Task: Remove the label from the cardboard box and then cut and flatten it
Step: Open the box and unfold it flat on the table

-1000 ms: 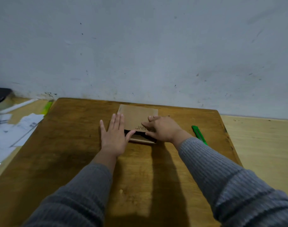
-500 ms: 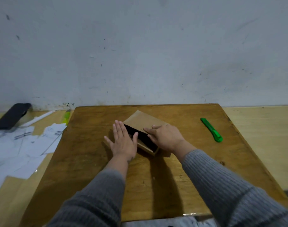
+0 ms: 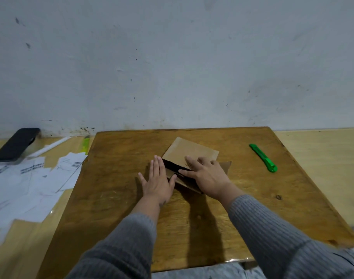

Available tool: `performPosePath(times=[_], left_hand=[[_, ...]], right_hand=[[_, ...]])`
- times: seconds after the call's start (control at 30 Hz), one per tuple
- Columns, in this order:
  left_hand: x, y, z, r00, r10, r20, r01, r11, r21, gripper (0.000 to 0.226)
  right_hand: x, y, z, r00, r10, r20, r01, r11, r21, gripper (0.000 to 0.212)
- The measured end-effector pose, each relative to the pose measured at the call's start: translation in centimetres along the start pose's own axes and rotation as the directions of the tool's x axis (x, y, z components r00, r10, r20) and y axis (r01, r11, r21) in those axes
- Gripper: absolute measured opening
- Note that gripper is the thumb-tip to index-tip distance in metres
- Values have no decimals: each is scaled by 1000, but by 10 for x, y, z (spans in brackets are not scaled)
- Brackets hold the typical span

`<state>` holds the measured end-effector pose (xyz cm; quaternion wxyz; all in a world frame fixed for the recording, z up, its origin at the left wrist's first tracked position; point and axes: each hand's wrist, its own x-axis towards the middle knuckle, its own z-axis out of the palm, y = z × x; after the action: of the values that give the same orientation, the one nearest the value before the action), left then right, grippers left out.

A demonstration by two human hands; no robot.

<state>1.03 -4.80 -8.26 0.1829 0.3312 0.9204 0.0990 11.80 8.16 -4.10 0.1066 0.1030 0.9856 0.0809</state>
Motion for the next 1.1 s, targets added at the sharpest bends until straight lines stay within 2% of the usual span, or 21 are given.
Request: performPosePath(times=[0.13,0.23,0.43,0.67,0.77,0.93,1.03,1.1], left_hand=[[4,1,-2,1000,8,-3,-8,1000,-11,78],[7,1,-1,1000,-1,-13,1,1000,-10,78],[13,11,-1,998,-54,-29,54,998,-13,74],[25,28,-11,987,-69,-147,65,997,-36,68],[28,37,-18,973,-70,-219,38,988,-150,70],[38,47,-36,908,-140,-394,-35,913,-406,38],[42,48,-38,913,-122,-389,-43,920,-390,24],[38,50,-31,926,-108,-361,-42,922,-384,20]], right_hand=[[9,6,1,999,-34,-10,33,998,-52,64],[16,13,1,998,-47,42,47,999,-4,73],[22,18,-5,999,-4,49,-1,995,99,75],[17,30,-22,998,46,-48,-36,981,189,69],[12,39,-24,991,84,-108,-54,966,253,66],[5,57,-15,978,99,-186,-19,920,390,58],[3,62,-11,980,72,-184,8,916,401,53],[4,65,-9,988,77,-133,-20,923,384,56]])
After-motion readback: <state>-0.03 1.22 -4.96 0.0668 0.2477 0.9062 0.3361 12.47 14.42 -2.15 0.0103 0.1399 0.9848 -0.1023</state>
